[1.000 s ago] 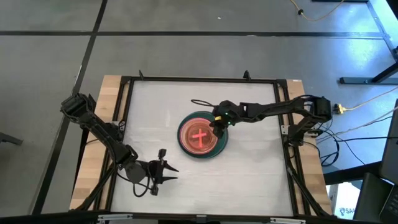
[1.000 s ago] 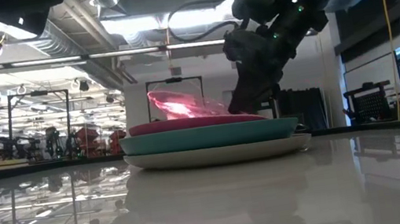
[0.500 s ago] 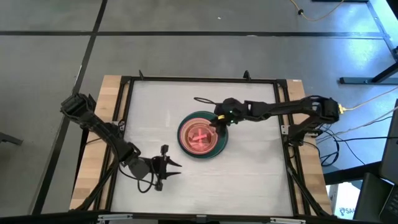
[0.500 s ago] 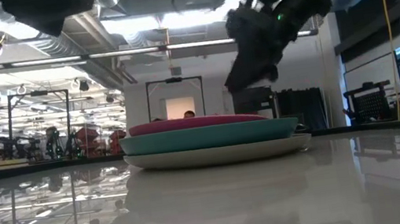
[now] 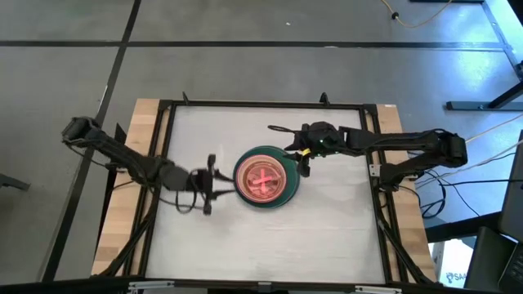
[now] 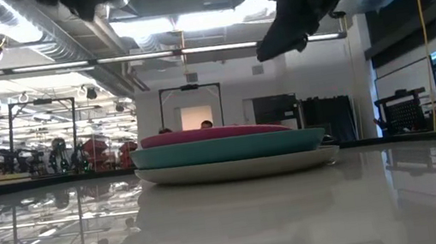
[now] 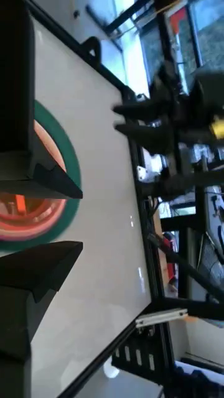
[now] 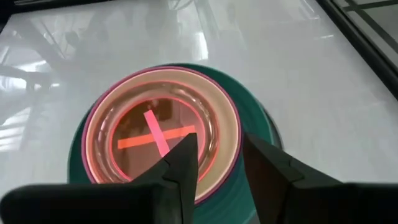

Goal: Stack plastic plates
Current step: Return to Home Position

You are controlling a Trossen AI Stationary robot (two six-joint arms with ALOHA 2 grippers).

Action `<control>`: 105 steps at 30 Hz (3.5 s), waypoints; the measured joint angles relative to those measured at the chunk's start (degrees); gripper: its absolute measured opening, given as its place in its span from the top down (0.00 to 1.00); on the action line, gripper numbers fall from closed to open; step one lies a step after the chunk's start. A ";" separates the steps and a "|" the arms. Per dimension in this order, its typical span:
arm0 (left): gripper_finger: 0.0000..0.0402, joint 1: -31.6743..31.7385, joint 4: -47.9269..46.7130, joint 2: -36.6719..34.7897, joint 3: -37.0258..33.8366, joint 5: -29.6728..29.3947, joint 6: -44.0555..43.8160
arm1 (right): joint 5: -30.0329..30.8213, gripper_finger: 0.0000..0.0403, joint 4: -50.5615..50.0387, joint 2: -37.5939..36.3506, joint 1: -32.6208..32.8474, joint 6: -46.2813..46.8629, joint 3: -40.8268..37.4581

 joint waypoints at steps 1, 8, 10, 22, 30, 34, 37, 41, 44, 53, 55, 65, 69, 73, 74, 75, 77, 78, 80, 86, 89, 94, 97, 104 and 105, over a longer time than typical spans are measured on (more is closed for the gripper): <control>0.72 2.54 0.00 -1.62 -1.31 2.80 0.00 | 0.00 0.70 -0.27 -0.17 0.00 -0.16 0.00; 0.79 15.56 5.78 -13.03 -13.85 11.32 -4.69 | 0.51 0.71 0.99 -0.53 0.00 -1.78 -3.92; 0.83 16.19 9.30 -15.98 -18.17 11.45 -5.01 | 0.88 0.73 1.02 -0.53 0.00 -1.96 -5.65; 1.00 17.27 16.28 -32.80 -32.63 6.96 -6.49 | -6.27 0.99 7.95 -9.31 0.00 -2.91 -14.82; 0.98 18.03 8.20 -41.26 -33.48 4.81 -6.60 | -6.68 0.97 12.44 -23.62 0.00 -1.60 -25.00; 0.98 18.05 6.40 -44.36 -33.48 4.17 -6.57 | -6.69 0.99 17.11 -31.63 0.00 -1.27 -31.07; 0.98 18.05 5.04 -46.16 -33.48 4.17 -6.51 | -6.56 0.99 18.17 -36.74 0.00 -0.79 -34.40; 0.98 18.03 2.12 -48.00 -33.48 4.15 -6.51 | -6.22 1.00 18.23 -44.78 0.00 0.24 -38.02; 0.98 18.03 1.18 -49.12 -33.48 4.15 -6.51 | -5.87 1.00 18.06 -50.52 0.00 1.44 -40.83; 0.98 18.03 -0.10 -50.79 -33.48 4.15 -6.49 | -3.06 1.00 18.02 -66.37 0.00 3.30 -48.38; 0.98 18.03 -0.13 -50.79 -33.48 4.15 -6.49 | -3.06 0.99 18.14 -68.80 0.00 3.67 -50.05; 0.98 18.01 -4.34 -50.79 -34.29 5.19 -6.63 | -2.05 0.99 13.24 -71.65 0.00 4.04 -50.47; 0.98 18.01 -5.33 -50.79 -34.29 5.31 -7.86 | -1.75 0.99 12.61 -71.57 0.00 4.04 -50.47; 0.98 18.01 -5.29 -50.79 -34.29 4.83 -7.89 | -1.77 0.99 12.59 -71.54 0.00 4.04 -50.47; 0.98 18.01 -5.29 -50.77 -34.29 4.12 -7.89 | -1.77 0.99 12.57 -71.52 0.00 4.03 -50.47; 0.98 18.01 -5.31 -50.73 -34.29 3.21 -7.91 | -1.77 0.99 12.57 -71.52 0.00 4.01 -50.47; 0.98 18.01 -5.33 -50.70 -34.29 1.55 -7.93 | -1.81 0.99 12.57 -71.52 0.00 4.01 -50.47; 0.98 18.01 -5.34 -50.70 -34.29 1.09 -7.93 | -1.90 0.99 12.57 -71.52 0.00 4.01 -50.47; 0.98 18.01 -5.35 -50.70 -34.29 0.81 -7.94 | -1.93 0.99 12.57 -71.52 0.00 4.01 -50.47; 0.98 18.01 -5.38 -50.70 -34.29 0.78 -7.96 | -1.95 0.99 12.55 -71.52 0.00 4.01 -50.47; 0.98 18.01 -5.38 -50.70 -34.29 0.78 -7.96 | -1.97 0.99 12.55 -71.52 0.00 4.01 -50.47; 0.98 18.01 -5.38 -50.70 -34.29 0.78 -7.96 | -1.96 0.99 12.53 -71.52 0.00 3.99 -50.47; 0.98 18.01 -5.38 -50.70 -34.29 0.78 -7.96 | -1.95 0.99 12.51 -71.52 0.00 3.99 -50.47; 0.98 18.01 -5.38 -50.70 -34.29 0.78 -7.96 | -1.95 0.99 12.51 -71.52 0.00 3.98 -50.47; 0.98 18.01 -5.38 -50.70 -34.29 0.78 -7.96 | -1.95 0.99 12.51 -71.52 0.00 3.97 -50.47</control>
